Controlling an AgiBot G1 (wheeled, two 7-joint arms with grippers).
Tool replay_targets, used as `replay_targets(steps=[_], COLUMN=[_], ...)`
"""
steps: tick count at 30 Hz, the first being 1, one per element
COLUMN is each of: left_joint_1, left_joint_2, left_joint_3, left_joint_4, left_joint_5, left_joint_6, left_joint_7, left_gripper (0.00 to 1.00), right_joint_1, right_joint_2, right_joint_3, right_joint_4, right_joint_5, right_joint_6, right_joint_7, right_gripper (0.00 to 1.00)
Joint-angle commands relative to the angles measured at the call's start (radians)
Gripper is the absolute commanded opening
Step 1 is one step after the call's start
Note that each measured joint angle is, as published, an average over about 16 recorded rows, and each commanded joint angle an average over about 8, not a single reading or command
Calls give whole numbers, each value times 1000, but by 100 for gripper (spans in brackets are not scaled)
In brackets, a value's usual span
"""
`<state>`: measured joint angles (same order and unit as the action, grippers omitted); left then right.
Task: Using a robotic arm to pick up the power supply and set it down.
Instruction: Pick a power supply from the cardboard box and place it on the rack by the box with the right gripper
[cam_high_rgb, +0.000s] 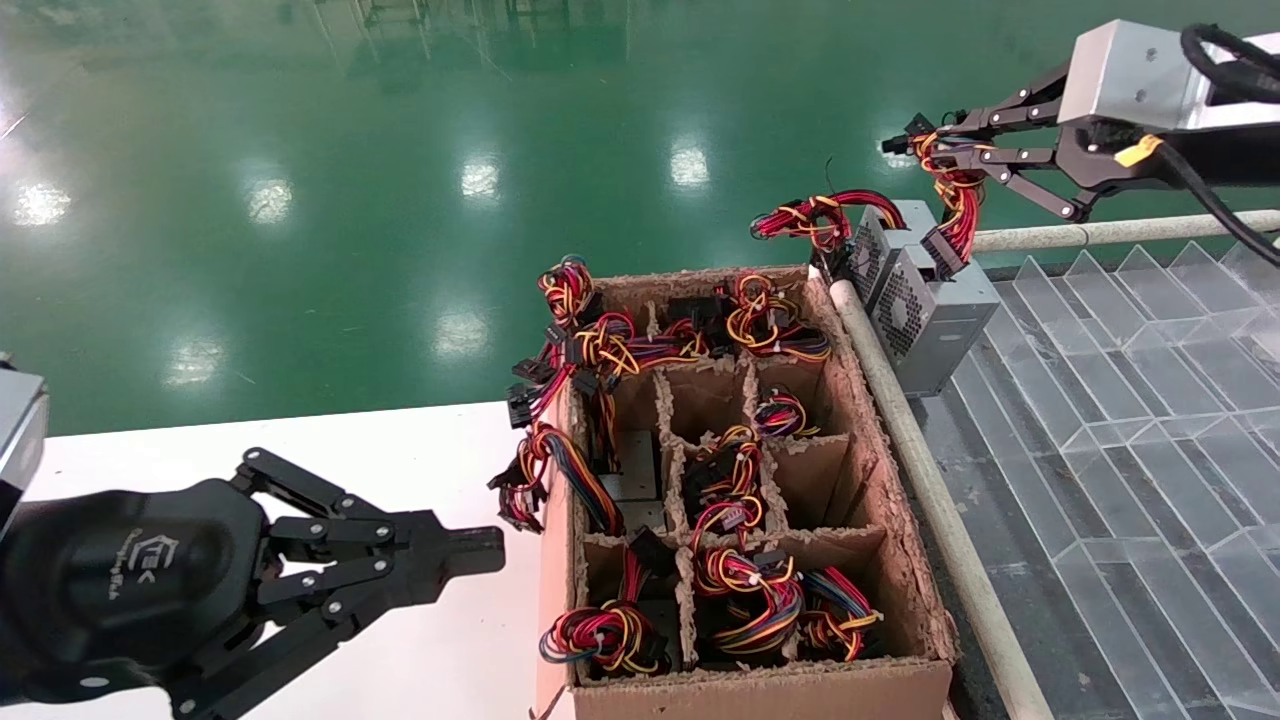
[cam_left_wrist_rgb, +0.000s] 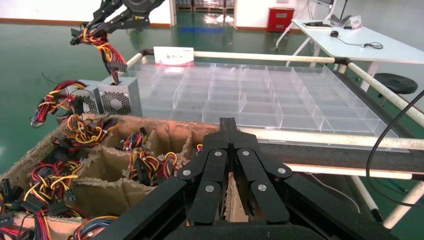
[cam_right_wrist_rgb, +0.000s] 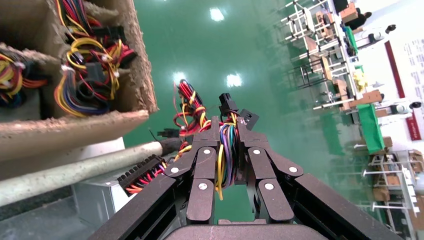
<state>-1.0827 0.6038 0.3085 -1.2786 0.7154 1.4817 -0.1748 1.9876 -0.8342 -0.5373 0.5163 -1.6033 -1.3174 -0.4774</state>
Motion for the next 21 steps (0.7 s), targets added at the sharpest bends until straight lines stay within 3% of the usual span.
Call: replay_targets(steps=[1, 9, 21], left_joint_1=[0, 0, 0], left_joint_2=[0, 0, 0], left_joint_3=[0, 0, 1], left_joint_4=[0, 0, 0], left_joint_5=[0, 0, -1], left_joint_6=[0, 0, 0], left_joint_7=[0, 0, 0], left_gripper=[0, 0, 0], right_joint_1=[2, 12, 24], right_joint_2=[-8, -47, -79], right_joint_3=[-4, -3, -8], right_joint_4=[-17, -91, -190], right_joint_5=[-8, -13, -12], right_joint_6=[11, 58, 41], right_joint_7=[-13, -63, -125], right_gripper=[0, 0, 0])
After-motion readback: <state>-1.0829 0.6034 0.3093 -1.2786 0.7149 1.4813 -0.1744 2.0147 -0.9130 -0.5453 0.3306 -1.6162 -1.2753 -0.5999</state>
